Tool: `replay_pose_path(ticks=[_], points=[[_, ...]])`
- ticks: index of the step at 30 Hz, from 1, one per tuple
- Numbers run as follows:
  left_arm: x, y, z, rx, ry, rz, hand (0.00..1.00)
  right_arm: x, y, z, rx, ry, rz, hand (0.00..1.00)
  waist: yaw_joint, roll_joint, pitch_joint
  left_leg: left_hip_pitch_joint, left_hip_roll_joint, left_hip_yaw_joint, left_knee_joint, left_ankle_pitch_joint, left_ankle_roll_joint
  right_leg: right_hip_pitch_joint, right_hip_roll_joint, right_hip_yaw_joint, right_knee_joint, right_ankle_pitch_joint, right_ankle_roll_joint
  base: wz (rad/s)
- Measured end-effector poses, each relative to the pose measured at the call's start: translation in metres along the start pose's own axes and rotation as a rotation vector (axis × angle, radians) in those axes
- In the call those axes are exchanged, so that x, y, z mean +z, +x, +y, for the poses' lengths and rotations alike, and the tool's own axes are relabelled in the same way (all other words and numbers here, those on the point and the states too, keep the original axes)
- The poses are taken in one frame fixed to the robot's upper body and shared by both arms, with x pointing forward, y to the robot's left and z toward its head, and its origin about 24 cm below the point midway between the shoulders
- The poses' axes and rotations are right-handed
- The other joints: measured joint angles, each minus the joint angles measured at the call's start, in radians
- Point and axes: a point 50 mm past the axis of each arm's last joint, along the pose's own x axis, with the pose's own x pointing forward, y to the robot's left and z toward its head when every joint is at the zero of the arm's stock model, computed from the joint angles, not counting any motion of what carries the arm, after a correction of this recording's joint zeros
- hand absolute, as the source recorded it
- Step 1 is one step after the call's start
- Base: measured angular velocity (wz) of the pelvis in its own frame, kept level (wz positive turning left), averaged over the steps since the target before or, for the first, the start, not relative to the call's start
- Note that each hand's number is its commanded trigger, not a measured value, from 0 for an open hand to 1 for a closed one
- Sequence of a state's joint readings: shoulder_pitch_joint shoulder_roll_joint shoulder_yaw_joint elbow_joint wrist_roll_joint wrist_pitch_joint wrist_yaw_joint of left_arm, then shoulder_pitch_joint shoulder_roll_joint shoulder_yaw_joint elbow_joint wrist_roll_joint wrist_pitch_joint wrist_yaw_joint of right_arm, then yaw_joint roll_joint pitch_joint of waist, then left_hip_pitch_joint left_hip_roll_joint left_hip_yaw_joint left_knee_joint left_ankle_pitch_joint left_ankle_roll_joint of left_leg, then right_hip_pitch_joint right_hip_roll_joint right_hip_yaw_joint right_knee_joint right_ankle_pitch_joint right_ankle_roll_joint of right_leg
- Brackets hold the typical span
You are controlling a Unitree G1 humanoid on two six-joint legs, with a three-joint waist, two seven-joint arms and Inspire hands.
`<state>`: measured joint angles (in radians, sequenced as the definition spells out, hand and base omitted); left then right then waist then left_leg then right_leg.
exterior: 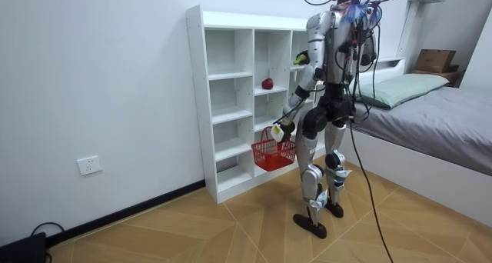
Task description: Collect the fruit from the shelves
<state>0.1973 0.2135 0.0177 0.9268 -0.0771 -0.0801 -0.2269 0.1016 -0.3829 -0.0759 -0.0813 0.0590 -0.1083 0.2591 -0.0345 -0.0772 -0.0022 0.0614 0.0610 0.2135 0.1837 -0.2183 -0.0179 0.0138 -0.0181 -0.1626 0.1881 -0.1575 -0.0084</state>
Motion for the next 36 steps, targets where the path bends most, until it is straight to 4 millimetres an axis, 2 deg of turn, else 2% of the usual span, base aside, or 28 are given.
replay_pose_path(ticks=[4, 10, 14, 18, 20, 26, 30, 33, 36], points=[[0.011, 0.004, -0.001, -0.006, 0.000, -0.026, 1.00, -0.010, -0.009, 0.009, 0.040, -0.007, 0.051, 1.00, 0.003, 0.001, 0.0015, 0.001, 0.001, 0.000, 0.003, 0.000, 0.000, 0.001, 0.000, 0.000, 0.001, 0.000, 0.000, 0.00], [0.030, 0.011, -0.005, -0.027, 0.031, -0.071, 1.00, -0.012, -0.008, 0.015, 0.043, 0.003, 0.055, 1.00, 0.012, 0.000, 0.0020, -0.023, 0.001, 0.003, 0.008, 0.000, 0.000, -0.026, 0.003, 0.012, 0.002, 0.003, -0.001, -0.03], [0.045, 0.015, -0.010, -0.040, 0.041, -0.118, 1.00, -0.023, -0.004, 0.023, 0.035, 0.037, 0.092, 1.00, 0.014, -0.001, 0.0048, -0.044, 0.002, 0.001, 0.016, 0.000, 0.000, -0.045, 0.001, 0.009, 0.006, 0.006, -0.002, -0.01], [0.068, 0.019, -0.019, -0.074, 0.059, -0.193, 1.00, -0.021, 0.004, 0.038, 0.088, 0.055, 0.078, 1.00, 0.015, 0.004, 0.0089, -0.096, 0.003, -0.005, 0.030, 0.000, 0.001, -0.102, -0.001, 0.007, 0.027, 0.008, -0.005, -0.01], [0.075, 0.021, -0.023, -0.091, 0.079, -0.212, 1.00, -0.024, 0.008, 0.044, 0.108, 0.067, 0.086, 1.00, 0.015, 0.007, 0.0123, -0.104, 0.004, -0.005, 0.033, 0.001, 0.001, -0.107, 0.000, 0.007, 0.029, 0.008, -0.006, 0.00], [0.085, 0.021, -0.032, -0.118, 0.090, -0.258, 1.00, -0.031, 0.015, 0.052, 0.137, 0.088, 0.109, 1.00, 0.014, 0.012, 0.0142, -0.149, 0.009, -0.011, 0.053, 0.001, 0.001, -0.142, 0.000, -0.008, 0.034, 0.013, -0.010, 0.04], [0.109, 0.018, -0.047, -0.174, 0.151, -0.363, 1.00, -0.036, 0.027, 0.063, 0.183, 0.096, 0.127, 1.00, 0.013, 0.026, 0.0190, -0.198, 0.014, -0.023, 0.078, 0.001, 0.001, -0.178, 0.000, -0.020, 0.038, 0.018, -0.016, 0.06], [0.116, 0.018, -0.058, -0.221, 0.183, -0.387, 1.00, -0.037, 0.029, 0.075, 0.236, 0.067, 0.136, 1.00, 0.015, 0.040, 0.0192, -0.211, 0.015, -0.025, 0.085, 0.001, 0.001, -0.195, -0.002, -0.021, 0.052, 0.018, -0.017, 0.02], [0.117, 0.018, -0.061, -0.243, 0.163, -0.393, 1.00, -0.036, 0.029, 0.082, 0.267, 0.061, 0.134, 1.00, 0.012, 0.041, 0.0190, -0.227, 0.012, -0.025, 0.084, 0.007, 0.003, -0.215, -0.011, -0.021, 0.061, 0.018, -0.017, -0.02]])
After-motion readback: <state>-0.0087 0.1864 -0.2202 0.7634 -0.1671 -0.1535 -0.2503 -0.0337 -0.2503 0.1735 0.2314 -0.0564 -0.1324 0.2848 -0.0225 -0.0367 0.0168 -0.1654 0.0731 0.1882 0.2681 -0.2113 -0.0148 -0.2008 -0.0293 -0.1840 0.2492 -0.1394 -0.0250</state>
